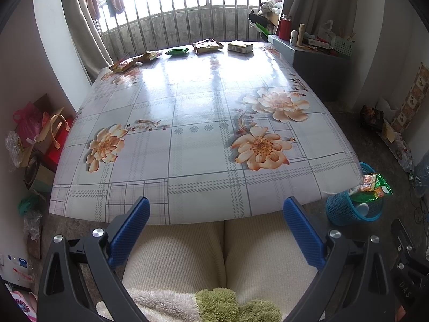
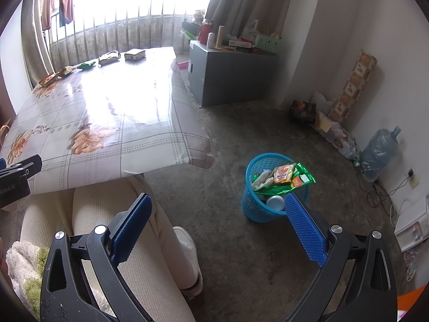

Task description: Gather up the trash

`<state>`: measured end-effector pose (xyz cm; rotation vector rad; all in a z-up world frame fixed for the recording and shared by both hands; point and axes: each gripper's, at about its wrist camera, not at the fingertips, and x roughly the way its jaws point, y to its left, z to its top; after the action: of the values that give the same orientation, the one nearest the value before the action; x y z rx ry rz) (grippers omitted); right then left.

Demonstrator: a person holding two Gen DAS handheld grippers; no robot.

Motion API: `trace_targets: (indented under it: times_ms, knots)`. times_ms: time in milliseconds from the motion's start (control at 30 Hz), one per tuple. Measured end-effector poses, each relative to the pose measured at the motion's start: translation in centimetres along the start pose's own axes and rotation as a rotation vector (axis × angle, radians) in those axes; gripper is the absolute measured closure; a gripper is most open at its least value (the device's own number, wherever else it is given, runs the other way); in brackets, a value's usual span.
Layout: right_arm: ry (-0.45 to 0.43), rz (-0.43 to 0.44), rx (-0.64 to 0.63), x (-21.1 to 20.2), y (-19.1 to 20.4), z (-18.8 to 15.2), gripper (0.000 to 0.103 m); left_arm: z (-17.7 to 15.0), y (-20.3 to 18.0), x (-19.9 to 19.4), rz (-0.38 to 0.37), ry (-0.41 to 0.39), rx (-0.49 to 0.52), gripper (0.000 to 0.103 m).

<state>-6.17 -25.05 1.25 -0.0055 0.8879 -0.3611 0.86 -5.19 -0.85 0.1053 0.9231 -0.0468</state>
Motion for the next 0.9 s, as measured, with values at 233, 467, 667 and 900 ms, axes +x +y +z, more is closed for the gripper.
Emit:
trace_targets:
  times_ms: [233, 467, 667, 900]
  knots:
    - [0.000, 0.002, -0.002, 0.02, -0.10, -0.04, 0.008, -0.03, 0.01, 0.04, 0.001, 0.002, 0.000, 0.006]
    - [0.000, 0.003, -0.002, 0.15, -0.10, -0.06, 0.008, -0.06, 0.01, 0.04, 0.000, 0.003, -0.002, 0.006]
    - [0.001, 0.004, -0.002, 0.16, -0.04, -0.02, 0.008, -0.05, 0.01, 0.04, 0.001, 0.002, -0.001, 0.006]
    - [0.001, 0.004, -0.001, 0.14, -0.14, -0.04, 0.008, -0.07, 0.12, 0.08, 0.000, 0.004, -0.002, 0.006]
